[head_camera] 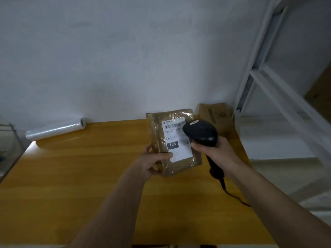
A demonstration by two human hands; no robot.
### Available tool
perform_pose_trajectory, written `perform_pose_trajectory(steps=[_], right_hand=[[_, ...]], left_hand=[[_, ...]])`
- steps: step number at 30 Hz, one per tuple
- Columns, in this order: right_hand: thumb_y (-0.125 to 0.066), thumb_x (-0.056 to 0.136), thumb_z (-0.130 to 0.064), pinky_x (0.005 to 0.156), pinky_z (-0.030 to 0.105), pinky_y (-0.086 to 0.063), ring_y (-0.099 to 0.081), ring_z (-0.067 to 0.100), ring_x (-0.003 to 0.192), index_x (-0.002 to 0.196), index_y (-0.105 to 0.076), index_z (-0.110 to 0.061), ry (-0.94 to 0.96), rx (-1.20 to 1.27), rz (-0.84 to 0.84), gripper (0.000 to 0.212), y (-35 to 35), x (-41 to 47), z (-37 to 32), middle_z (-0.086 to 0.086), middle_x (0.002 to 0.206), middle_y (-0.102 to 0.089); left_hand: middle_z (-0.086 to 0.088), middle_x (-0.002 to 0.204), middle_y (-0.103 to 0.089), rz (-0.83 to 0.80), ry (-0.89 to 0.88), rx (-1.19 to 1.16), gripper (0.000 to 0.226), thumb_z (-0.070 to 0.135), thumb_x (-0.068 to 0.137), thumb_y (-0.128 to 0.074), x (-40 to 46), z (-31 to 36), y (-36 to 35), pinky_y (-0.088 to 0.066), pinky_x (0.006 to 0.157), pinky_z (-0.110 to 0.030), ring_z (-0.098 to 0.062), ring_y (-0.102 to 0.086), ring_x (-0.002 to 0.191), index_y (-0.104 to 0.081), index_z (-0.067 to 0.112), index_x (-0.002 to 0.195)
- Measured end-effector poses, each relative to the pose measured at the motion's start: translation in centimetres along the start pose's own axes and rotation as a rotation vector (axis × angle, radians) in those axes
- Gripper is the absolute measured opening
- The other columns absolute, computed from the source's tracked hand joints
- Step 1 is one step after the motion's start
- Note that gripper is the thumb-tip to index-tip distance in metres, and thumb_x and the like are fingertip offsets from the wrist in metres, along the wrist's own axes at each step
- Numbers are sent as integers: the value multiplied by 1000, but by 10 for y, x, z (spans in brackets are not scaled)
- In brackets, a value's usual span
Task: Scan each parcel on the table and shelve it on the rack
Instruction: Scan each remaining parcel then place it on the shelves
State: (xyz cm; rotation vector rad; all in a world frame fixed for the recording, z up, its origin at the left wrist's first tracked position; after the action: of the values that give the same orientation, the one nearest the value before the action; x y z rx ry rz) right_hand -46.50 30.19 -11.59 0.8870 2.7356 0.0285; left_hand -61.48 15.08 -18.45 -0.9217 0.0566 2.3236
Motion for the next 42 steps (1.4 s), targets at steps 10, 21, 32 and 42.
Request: perform_pose_trajectory(steps=[10, 21, 32, 42], right_hand=[[-73, 84, -24, 48, 17, -44, -49, 12, 44, 60, -60, -11, 172, -63, 39, 30, -14, -90, -23, 1, 49, -52], [-71, 85, -23, 49, 18, -44, -48, 12, 43, 58, -59, -15, 262, -128, 112, 31, -12, -141, -26, 0, 46, -51], [-74, 81, -30, 56, 25, -46, -51, 14, 49, 80, -65, 3, 206, -14, 66, 34, 15, -170, -12, 3, 53, -55], [-81, 74, -29, 54, 29, -44, -47, 19, 50, 78, -66, -2, 106, 199, 98, 30, 110, -236, 18, 11, 63, -54]], left_hand=[[-5, 142, -49, -84, -180, -73, 126, -3, 47, -86, -45, 29, -4, -43, 86, -74, -38, -44, 129, -24, 31, 151], [3, 121, -55, -115, -241, -68, 133, 0, 39, -89, -67, 21, -13, -49, 81, -66, -25, -52, 102, -24, 31, 150], [-4, 138, -51, -252, -155, 269, 131, 7, 39, -95, -82, -2, -29, -52, 82, -64, -36, -47, 125, -28, 32, 148], [-5, 132, -58, -645, 123, 847, 97, 17, 51, -95, -108, -67, -138, -46, 98, -58, -30, -51, 124, -43, 31, 132]])
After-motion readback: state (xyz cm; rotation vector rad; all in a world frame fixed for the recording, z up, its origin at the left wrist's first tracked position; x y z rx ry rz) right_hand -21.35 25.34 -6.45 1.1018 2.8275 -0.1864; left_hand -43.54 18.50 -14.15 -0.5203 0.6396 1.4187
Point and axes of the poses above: each hand's wrist, its own x-axis towards the middle knuckle, its own y-axis out of the back of the hand, z = x × y, the point moved 3 cm from there along x, towards the middle knuckle
